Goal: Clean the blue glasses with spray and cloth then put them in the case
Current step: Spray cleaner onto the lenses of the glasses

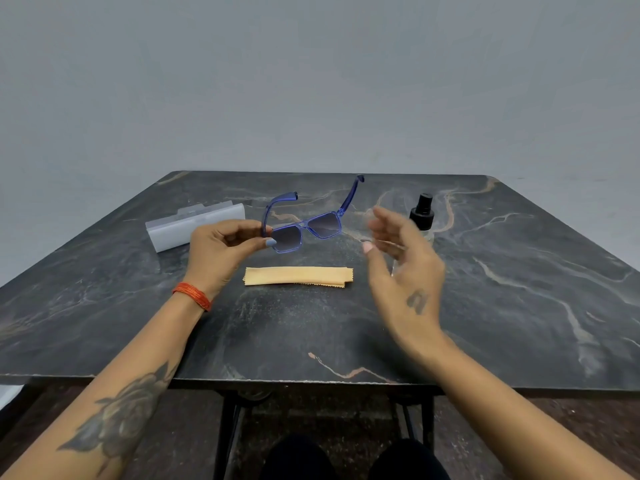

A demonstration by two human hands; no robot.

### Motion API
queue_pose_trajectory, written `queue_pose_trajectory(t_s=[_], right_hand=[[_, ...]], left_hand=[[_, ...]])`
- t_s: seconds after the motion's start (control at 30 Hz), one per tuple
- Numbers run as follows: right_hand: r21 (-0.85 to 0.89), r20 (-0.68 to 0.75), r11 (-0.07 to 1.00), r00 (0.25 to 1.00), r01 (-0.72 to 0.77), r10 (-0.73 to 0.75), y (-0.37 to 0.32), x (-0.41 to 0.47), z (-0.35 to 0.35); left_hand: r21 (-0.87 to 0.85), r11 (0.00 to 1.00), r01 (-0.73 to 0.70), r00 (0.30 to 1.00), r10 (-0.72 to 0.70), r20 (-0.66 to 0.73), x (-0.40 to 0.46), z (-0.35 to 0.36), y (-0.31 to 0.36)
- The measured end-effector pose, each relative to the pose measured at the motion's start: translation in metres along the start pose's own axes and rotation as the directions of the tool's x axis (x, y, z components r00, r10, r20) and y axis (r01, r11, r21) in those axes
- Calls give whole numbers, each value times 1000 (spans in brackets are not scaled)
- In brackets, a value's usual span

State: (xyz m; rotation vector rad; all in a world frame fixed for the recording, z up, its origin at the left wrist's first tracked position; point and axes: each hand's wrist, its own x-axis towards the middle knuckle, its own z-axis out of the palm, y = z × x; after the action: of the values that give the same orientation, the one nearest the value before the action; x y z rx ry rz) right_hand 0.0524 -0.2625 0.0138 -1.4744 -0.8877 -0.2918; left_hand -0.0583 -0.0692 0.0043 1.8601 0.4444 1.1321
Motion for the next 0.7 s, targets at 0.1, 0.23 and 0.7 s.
queue_pose_trajectory(t_s=[0.1,0.23,0.7], right_hand=[[-131,-150,971,965,198,-217,-1,1,-21],[-196,-126,980,990,40,-66,22,21,-38],[-158,252,987,968,20,21,43,29,-36]], left_hand=[[20,1000,-5,1000,6,-10,0,1,-1],[41,999,0,1000,0,-3,0,3,-2],[63,997,48,999,-49,7,0,6,-2]])
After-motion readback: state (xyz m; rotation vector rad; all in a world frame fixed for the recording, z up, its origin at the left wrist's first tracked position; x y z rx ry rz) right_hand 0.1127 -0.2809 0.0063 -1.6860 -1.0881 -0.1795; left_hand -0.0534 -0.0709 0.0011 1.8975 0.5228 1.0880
